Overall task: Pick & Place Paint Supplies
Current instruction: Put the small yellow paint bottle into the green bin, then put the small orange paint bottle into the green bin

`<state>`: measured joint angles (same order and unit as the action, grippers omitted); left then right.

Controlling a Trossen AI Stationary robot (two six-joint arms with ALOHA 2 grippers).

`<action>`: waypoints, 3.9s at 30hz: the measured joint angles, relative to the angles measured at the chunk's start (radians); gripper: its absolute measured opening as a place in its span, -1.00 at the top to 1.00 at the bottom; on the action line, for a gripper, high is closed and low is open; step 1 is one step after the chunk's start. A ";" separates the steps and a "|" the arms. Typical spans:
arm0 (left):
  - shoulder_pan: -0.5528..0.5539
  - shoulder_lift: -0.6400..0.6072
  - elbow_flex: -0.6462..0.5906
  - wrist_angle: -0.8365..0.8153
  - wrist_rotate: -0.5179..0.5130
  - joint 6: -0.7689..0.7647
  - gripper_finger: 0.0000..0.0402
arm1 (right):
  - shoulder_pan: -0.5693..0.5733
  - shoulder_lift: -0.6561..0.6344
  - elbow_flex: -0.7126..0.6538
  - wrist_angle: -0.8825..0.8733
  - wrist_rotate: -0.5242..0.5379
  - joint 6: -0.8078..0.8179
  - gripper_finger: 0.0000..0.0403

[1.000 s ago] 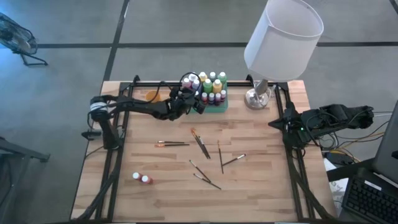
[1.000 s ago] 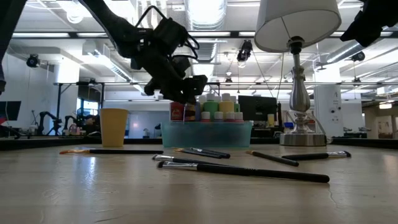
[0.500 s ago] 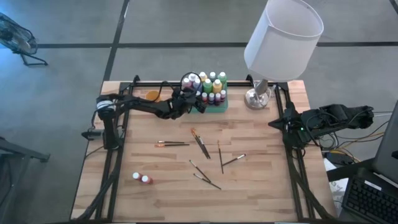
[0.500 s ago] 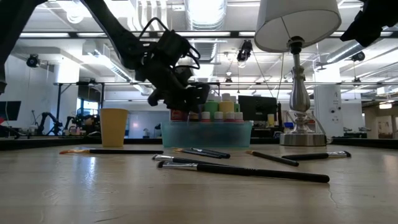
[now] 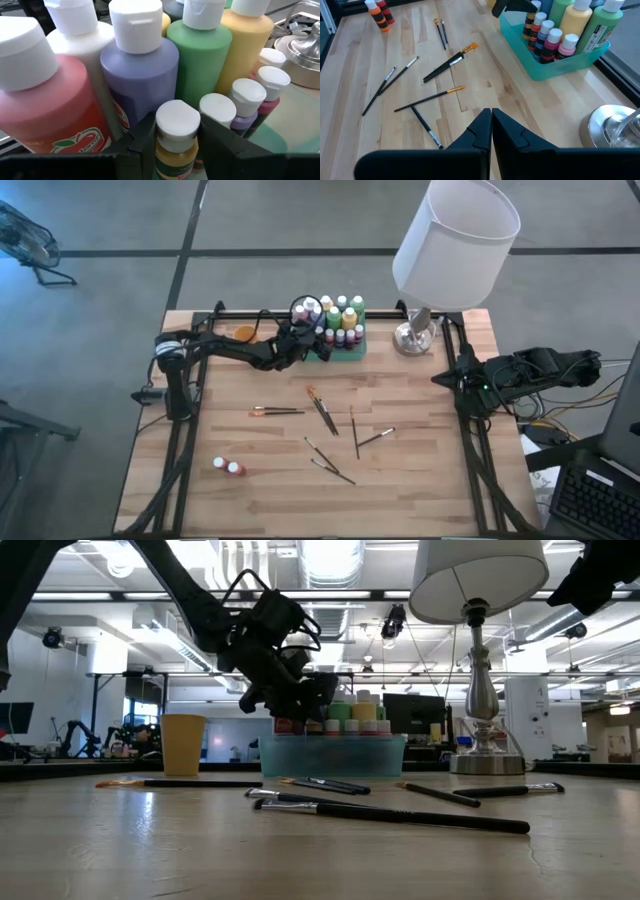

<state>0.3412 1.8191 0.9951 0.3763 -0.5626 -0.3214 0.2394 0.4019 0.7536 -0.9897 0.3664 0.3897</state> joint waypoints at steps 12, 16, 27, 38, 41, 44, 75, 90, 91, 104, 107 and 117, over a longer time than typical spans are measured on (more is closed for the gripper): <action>0.000 0.050 0.001 0.056 0.005 0.011 0.38 | 0.000 0.000 0.000 0.000 0.000 0.000 0.96; 0.000 0.050 0.001 0.059 0.002 0.027 0.38 | 0.000 0.000 0.000 0.000 0.000 0.000 0.96; 0.002 0.050 0.001 0.061 0.045 0.005 0.30 | 0.000 0.000 0.000 0.000 0.000 0.000 0.96; 0.002 0.047 0.000 0.056 0.053 0.035 0.10 | 0.000 0.000 0.000 0.000 0.000 0.000 0.96; 0.002 0.043 0.002 0.053 0.061 0.038 -0.06 | 0.000 0.000 0.000 0.000 0.000 0.000 0.96; 0.002 0.033 0.007 0.045 0.081 0.040 -0.18 | 0.000 0.000 0.000 0.000 0.000 0.000 0.96; -0.253 -0.608 0.011 -0.730 0.093 0.026 -0.23 | 0.000 0.000 0.000 0.000 0.000 0.000 0.96; -0.749 -0.807 0.028 -1.126 0.090 -0.247 -0.23 | 0.000 0.000 0.000 0.000 0.000 0.000 0.96; -0.790 -0.814 0.028 -1.139 0.083 -0.279 -0.23 | 0.000 0.000 0.000 0.000 0.000 0.000 0.96; -1.231 -0.811 0.017 -1.217 0.013 -0.551 -0.23 | 0.000 0.000 0.000 0.000 0.000 0.000 0.96; -1.303 -0.802 0.017 -1.243 0.013 -0.592 -0.23 | 0.000 0.000 0.000 0.000 0.000 0.000 0.96; -1.430 -0.746 0.016 -1.291 0.038 -0.646 -0.23 | 0.000 0.000 0.000 0.000 0.000 0.000 0.96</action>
<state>-1.0889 1.0726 1.0107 -0.9145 -0.5241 -0.9670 0.2394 0.4023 0.7536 -0.9897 0.3668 0.3897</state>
